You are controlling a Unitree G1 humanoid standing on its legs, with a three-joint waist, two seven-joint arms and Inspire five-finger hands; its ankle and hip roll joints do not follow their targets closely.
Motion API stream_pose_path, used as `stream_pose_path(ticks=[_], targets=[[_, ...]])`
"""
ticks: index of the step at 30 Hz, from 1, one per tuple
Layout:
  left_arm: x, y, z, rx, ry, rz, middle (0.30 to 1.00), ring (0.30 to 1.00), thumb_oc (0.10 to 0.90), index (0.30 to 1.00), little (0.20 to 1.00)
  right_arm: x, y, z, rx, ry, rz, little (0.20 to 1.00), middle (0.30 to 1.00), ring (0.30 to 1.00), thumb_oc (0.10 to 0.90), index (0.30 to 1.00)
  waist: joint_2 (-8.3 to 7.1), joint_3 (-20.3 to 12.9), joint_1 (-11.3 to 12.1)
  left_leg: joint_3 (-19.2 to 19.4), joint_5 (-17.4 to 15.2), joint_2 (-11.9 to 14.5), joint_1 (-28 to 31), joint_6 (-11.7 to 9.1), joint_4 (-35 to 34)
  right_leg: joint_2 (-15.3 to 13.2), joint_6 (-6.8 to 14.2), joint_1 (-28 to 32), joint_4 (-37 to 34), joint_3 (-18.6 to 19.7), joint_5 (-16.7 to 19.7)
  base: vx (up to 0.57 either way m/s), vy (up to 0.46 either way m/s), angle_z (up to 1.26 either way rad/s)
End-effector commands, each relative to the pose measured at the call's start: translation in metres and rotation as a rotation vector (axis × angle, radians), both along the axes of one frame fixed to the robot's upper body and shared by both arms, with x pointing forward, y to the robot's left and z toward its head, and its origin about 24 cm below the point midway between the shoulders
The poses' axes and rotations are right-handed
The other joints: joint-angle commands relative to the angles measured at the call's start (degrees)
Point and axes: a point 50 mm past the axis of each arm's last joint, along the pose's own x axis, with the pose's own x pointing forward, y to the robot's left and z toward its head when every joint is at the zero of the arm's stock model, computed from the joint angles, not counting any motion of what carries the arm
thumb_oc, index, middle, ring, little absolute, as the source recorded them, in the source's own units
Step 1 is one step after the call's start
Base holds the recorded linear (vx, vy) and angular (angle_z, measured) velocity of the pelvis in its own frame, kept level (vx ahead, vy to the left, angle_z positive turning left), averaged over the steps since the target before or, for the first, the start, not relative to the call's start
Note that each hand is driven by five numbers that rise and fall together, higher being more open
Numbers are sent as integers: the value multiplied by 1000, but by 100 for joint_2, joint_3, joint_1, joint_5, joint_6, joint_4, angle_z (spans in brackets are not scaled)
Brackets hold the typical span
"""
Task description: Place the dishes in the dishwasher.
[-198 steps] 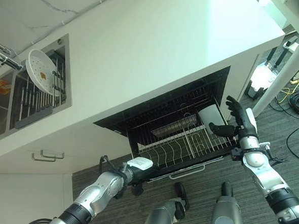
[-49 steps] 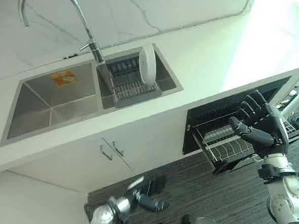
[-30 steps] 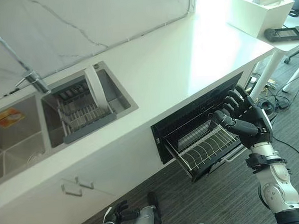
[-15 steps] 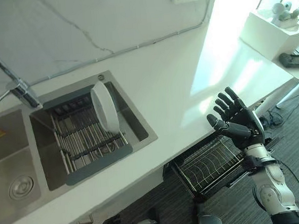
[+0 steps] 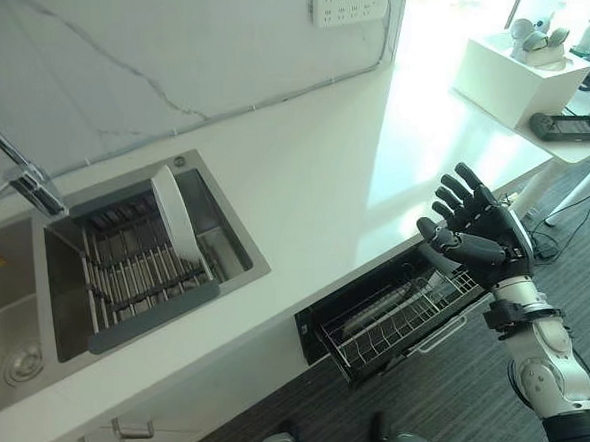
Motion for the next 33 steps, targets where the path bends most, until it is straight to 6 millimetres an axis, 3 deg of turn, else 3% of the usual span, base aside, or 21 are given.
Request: stream_pose_path(ticks=[1,8,12,15,17,20,21,23,25,29,33], targets=[[7,23,6,61,-4,-32,900,900,800,900,900,-1,4,56,-8,-281,21,900,900,900,800,900,-203,-169,-23,215,-511,-99,212,1,-66,-196,409,314,604,60,-970,0,0,0],[9,22,5,54,-6,22,900,900,800,900,900,-1,14,60,-15,-311,87,900,900,900,800,900,-206,-240,39,205,-531,-64,218,-24,-66,-182,378,383,604,-41,-1054,-17,-71,12],[10,18,4,44,-11,63,900,900,800,900,900,0,21,68,-15,-344,117,900,900,900,800,900,-175,-255,139,-11,-328,108,-8,-210,-66,29,227,368,604,-60,-1218,-95,-199,32],[5,14,3,50,1,92,900,900,800,900,900,-1,23,71,-24,-346,140,900,900,900,800,900,-151,-182,164,47,-183,296,-95,-329,-66,77,169,428,604,-146,-1299,-70,-100,27],[4,15,3,63,5,94,900,900,800,900,900,-3,23,71,-38,-344,130,900,900,900,800,900,-151,-142,96,407,-96,440,-59,-356,-66,41,143,452,604,-309,-1300,-93,-80,49],[5,17,4,85,12,53,900,900,800,900,900,-8,13,74,-59,-357,70,900,900,900,800,900,-233,-132,-148,1352,-184,700,270,-332,-66,-149,165,552,604,-636,-1333,-37,-22,65],[6,17,4,87,12,51,900,900,800,900,900,-8,12,74,-60,-361,67,900,900,900,800,900,-245,-126,-161,1375,-186,712,298,-328,-66,-164,162,549,604,-644,-1318,9,72,100],[8,18,4,97,8,52,900,900,800,900,900,-8,8,76,-65,-379,61,900,900,900,800,900,-294,-107,-128,1031,-285,612,419,-311,-66,-176,170,475,604,-478,-1241,-48,150,87],[11,19,5,110,-3,56,900,900,800,900,900,-8,6,77,-61,-399,69,900,900,900,800,900,-250,-112,-55,529,-279,469,368,-283,-66,-124,146,334,604,-291,-1103,-43,185,-5],[23,19,6,108,-15,45,900,900,800,900,900,-9,5,79,-41,-398,62,900,900,900,800,900,-177,-199,-174,664,-266,685,391,-399,-66,-215,194,399,604,-358,-1107,50,145,-30],[35,18,8,100,-54,62,900,900,800,900,900,-9,11,79,-42,-402,68,900,900,900,800,900,-105,-263,-194,532,-402,522,452,-352,-66,-359,315,417,604,-285,-1049,63,181,2]])
